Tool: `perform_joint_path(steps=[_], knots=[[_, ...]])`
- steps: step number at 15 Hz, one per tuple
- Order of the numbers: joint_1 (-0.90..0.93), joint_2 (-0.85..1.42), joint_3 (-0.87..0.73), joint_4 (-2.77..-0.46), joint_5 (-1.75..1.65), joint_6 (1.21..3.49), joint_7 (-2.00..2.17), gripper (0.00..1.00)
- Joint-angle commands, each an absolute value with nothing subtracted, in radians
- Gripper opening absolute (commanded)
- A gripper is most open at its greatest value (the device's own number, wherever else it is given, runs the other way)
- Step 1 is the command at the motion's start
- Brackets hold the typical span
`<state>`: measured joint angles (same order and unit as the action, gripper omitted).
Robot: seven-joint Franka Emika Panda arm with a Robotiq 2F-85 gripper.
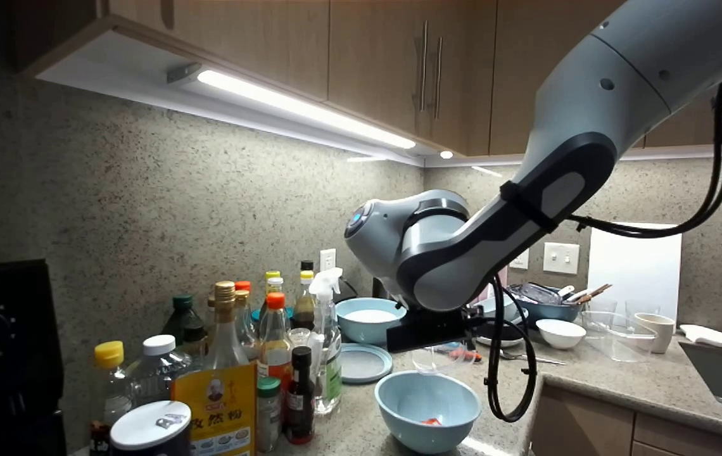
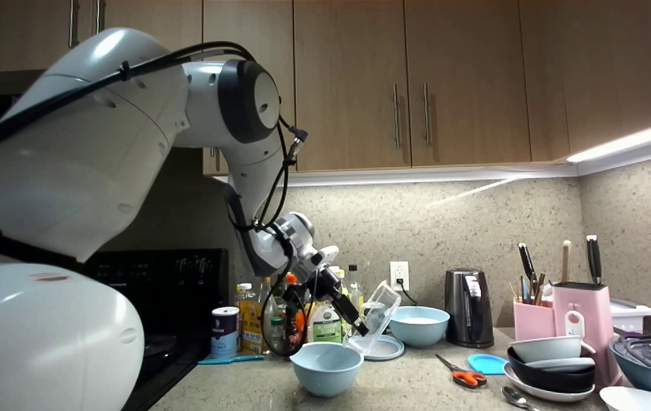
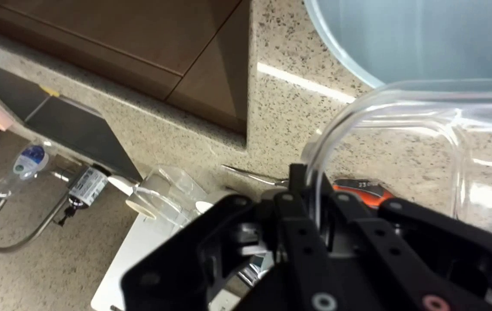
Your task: Pour the contents in the lunch box into the blue bowl
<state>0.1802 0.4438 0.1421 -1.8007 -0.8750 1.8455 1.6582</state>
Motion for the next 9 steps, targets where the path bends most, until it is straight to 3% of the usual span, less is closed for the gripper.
perform_joint_path(steps=[1,4,5,9], knots=[[0.121,0.361,0.103,-1.892,-0.757,1.973,1.631,0.01],[0.089,0.37,0.067,-1.89,-0.645,2.041,1.589,0.01],[0.137,0.407,0.046,-1.847,-0.695,1.997,1.622,0.06],[0.115,0.412,0.027,-1.855,-0.659,2.065,1.594,0.01]])
